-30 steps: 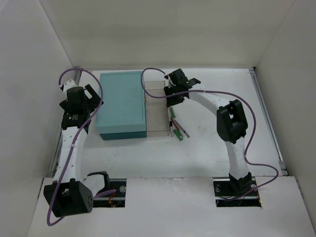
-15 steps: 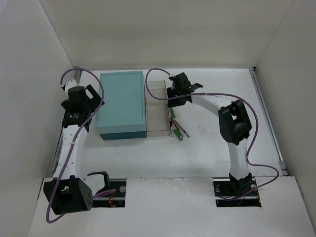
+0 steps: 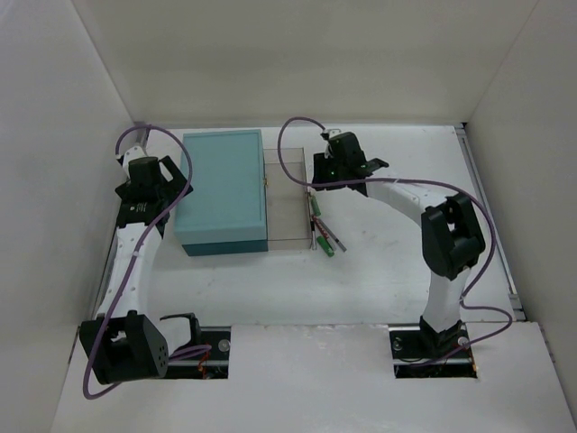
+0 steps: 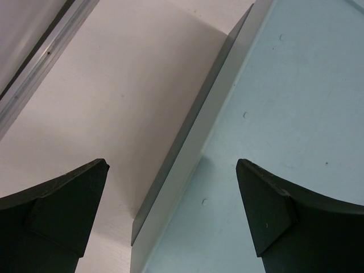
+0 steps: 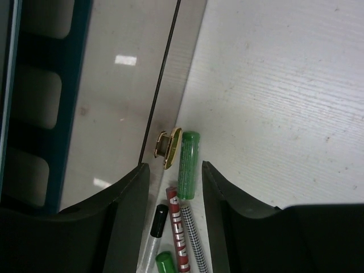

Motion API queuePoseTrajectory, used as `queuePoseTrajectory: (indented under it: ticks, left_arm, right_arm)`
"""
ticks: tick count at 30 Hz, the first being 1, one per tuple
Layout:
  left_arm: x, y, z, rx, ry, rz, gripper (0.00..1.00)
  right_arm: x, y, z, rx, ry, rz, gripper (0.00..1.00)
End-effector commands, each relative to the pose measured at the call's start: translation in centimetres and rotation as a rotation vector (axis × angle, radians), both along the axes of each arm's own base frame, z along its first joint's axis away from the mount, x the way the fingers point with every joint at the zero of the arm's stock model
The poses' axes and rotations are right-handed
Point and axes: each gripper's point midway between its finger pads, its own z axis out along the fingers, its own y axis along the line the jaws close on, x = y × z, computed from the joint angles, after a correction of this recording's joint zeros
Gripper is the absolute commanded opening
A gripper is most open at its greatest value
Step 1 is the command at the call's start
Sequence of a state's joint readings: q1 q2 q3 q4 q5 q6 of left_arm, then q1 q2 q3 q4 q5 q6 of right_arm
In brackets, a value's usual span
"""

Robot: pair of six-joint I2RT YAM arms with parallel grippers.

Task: Organize the makeup

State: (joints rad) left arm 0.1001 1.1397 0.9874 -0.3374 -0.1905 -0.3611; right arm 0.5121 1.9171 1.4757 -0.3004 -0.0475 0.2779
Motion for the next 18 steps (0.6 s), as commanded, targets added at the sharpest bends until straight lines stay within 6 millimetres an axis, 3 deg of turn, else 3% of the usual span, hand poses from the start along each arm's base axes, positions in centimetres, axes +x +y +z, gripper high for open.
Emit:
queuePoseTrajectory:
  ticks: [1,4,7,13,18]
  left_arm:
    - [0.0,0.0,1.0,0.002,-0.031,-0.002,1.00]
    - [0.0,0.0,1.1,0.004,-0.033,-0.001,1.00]
    - [-0.1,0.1,1.2,0.006,-0.036,0.000,1.00]
    - [0.2,0.0,1.1,0.006,-0.029,-0.006,1.00]
    - [0.2,0.0,1.0,0.006,-0.026,-0.006,1.00]
  right_arm:
    - [0.4,-0.1,0.9,0.037,-0.031,-0.015,0.48]
    - [-0.2,-1.4,-1.4,0.005,0.008,-0.045,0.47]
    - [-0.6,-2.0,-2.3,-0.006,0.014,-0.048,0.47]
    - [-0.9,-0.5,-3.7,-0.032,0.024,0.006,0.48]
    - [-0.6,0.8,-3.7,-0.029,0.013,0.032,0.49]
